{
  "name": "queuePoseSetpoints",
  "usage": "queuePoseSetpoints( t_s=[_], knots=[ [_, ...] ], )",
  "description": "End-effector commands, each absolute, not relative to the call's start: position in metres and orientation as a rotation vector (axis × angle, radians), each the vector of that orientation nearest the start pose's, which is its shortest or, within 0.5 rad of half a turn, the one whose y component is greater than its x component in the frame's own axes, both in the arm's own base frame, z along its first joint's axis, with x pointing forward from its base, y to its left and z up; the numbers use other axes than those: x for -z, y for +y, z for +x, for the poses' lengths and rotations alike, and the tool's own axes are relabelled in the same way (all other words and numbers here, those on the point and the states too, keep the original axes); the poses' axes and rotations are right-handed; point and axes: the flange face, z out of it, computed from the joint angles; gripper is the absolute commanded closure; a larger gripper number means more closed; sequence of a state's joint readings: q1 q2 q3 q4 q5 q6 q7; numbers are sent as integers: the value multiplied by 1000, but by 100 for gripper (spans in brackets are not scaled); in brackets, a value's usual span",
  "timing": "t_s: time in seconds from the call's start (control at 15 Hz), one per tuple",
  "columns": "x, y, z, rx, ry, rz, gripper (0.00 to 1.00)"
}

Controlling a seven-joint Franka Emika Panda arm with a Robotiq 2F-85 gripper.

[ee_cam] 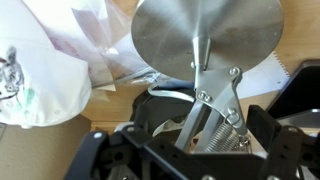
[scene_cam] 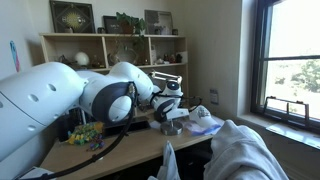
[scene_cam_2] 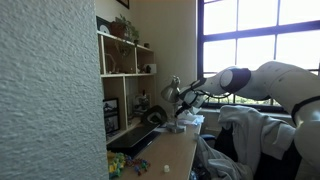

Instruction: Push the desk lamp away from the edge

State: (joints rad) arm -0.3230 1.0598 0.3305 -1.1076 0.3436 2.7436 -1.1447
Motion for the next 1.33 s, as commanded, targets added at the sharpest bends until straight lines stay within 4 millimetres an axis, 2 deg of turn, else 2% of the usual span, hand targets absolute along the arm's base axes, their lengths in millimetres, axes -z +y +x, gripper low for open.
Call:
queuePoseSetpoints(
  t_s=[0.0,0.33,0.73,1.07,1.27],
  knots=[
    [-260,-133,778,988,-842,-2850,0],
    [-273,-145,748,838,-831,-2968,0],
    [-292,-130,700,633,-918,-2957,0],
    [-313,-127,641,379,-993,-2930,0],
    [-327,-131,591,230,-1053,-2925,0]
  ],
)
